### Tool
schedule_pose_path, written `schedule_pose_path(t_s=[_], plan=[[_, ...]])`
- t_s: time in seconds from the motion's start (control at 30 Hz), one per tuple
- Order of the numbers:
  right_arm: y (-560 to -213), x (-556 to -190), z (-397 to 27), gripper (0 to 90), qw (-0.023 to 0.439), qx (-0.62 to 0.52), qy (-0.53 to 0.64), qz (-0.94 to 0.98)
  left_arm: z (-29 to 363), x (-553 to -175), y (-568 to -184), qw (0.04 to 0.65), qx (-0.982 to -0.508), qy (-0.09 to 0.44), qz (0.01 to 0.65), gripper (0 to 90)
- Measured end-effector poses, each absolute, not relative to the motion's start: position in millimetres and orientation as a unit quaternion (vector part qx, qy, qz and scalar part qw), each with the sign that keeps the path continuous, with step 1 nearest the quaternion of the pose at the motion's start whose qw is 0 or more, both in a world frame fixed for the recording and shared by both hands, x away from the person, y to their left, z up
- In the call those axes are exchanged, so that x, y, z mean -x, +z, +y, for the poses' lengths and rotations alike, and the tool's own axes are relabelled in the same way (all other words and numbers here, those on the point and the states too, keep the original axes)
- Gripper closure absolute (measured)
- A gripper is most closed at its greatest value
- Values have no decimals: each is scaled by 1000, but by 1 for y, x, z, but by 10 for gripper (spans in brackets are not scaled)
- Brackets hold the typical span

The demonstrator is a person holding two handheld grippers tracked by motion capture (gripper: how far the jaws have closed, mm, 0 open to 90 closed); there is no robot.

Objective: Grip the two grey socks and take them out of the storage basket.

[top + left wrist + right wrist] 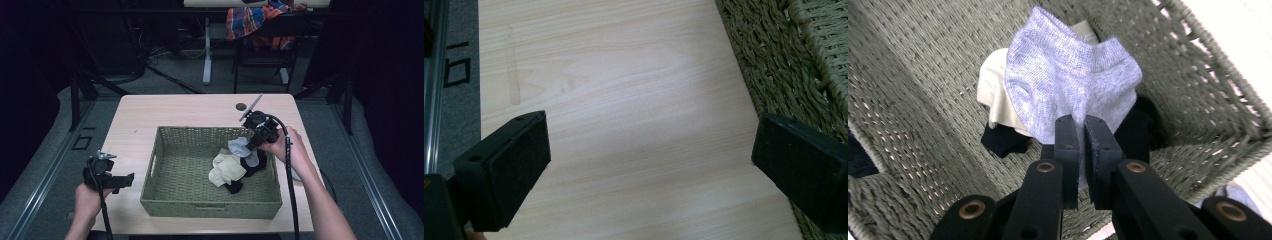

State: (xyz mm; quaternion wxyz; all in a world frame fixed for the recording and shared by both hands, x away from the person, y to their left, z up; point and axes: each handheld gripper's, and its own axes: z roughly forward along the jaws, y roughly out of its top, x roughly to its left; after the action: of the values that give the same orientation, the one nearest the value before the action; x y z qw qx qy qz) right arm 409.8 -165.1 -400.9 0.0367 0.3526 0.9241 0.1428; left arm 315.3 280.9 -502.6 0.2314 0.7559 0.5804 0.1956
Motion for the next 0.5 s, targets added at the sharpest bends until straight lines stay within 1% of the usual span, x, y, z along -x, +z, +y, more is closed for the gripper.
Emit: schedule_pose_path(t_s=[0.23, 0.5], plan=[[-389, -407, -167, 857, 45, -357, 163, 919, 279, -315, -503, 232, -758, 194, 578, 25], [-368, -400, -176, 857, 51, -362, 181, 913, 279, -316, -504, 231, -757, 192, 580, 25]])
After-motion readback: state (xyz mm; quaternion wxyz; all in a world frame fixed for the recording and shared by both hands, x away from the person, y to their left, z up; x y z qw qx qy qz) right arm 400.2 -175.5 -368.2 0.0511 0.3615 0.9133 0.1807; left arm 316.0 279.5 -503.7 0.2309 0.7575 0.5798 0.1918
